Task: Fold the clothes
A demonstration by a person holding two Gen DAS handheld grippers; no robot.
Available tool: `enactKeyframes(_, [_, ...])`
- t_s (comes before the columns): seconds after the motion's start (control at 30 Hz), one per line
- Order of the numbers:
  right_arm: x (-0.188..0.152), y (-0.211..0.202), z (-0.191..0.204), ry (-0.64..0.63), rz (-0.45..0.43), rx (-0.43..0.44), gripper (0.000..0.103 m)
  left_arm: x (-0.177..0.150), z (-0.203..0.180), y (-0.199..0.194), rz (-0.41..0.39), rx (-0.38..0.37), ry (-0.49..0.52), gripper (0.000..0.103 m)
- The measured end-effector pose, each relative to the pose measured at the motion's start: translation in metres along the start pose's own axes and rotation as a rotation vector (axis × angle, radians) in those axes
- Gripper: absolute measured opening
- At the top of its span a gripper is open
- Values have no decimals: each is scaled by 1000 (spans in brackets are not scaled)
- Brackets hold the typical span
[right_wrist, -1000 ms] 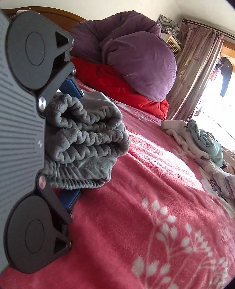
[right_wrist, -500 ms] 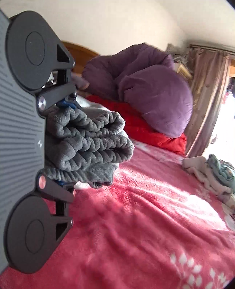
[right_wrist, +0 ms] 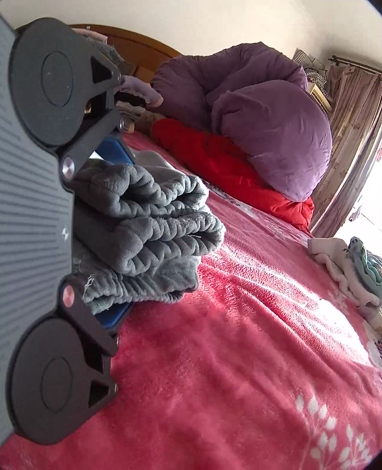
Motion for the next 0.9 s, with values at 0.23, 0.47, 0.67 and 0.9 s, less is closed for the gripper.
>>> enactKeyframes(0.23, [-5,-4,13,0,-57,29,59,18,-8,-19,-36,-82,36,32])
enactKeyframes(0.47, [-26,19,65,9,-45,127,59,64,12,-78,-158,-102,23,31])
enactKeyframes(0.67, [-42,70,132,-28,18,181,59,99,45,-142,-298,-92,-27,31])
enactKeyframes(0.9, [-49,128,202,-106,83,214,59,126,81,-187,-410,-58,-82,31])
Point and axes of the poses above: each gripper's, at about its wrist camera, not at the fingertips, and y roughly the way its jaws point, z to its left, x to its top, the point moved 4 cm from there along y, roughly the way its jaws point, and after that the axes turned 10 degrees about -x, right-handed, at the moved point
